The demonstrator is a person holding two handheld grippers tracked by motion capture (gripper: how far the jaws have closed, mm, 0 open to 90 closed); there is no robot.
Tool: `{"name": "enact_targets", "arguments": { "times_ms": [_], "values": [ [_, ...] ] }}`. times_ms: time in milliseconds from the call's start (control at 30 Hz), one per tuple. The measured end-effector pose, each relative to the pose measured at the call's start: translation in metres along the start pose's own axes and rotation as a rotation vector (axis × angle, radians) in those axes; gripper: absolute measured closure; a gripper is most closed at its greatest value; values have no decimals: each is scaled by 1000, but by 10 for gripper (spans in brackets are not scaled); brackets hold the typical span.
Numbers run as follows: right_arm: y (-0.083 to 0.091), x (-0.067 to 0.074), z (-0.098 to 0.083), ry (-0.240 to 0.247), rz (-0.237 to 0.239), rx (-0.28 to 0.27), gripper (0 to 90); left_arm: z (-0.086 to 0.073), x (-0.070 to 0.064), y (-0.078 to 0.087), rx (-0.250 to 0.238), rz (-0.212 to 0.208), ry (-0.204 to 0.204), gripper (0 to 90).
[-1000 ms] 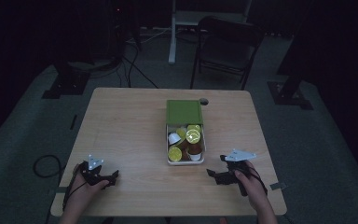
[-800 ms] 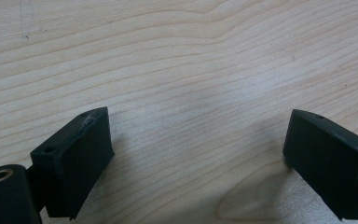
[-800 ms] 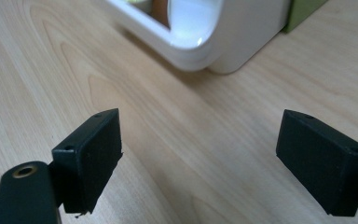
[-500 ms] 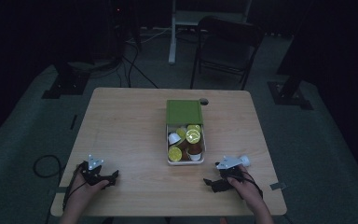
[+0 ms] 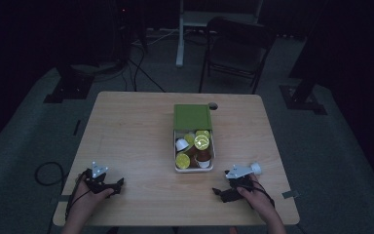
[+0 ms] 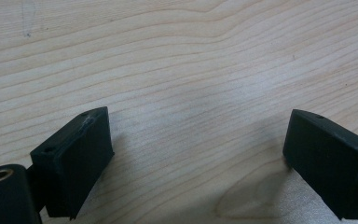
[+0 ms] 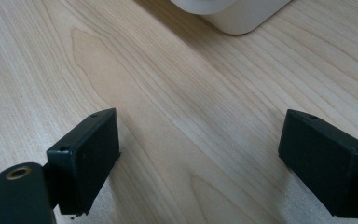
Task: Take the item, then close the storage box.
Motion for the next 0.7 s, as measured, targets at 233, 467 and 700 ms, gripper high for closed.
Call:
{"name": "enact_targets", "arguments": {
  "times_ms": [233, 467, 700],
  "values": [
    [0, 0, 0, 0, 0, 0, 117, 0, 0, 0, 0, 0, 0, 86],
    [0, 0, 0, 0, 0, 1, 118, 0, 0, 0, 1, -1, -1, 86],
    [0, 1, 0, -10, -14, 0, 118, 1, -7, 0, -13, -71, -77, 87]
  ]
}}
Point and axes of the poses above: each handheld gripper's, and its own axes: y roughly backward along the jaws, z roughly out of its top, x roughly to its left, the point moved 8 cm from there along -y, roughly forward along the jaws, and after that the axes turned 12 degrees about -x, right-handed, at the moved point
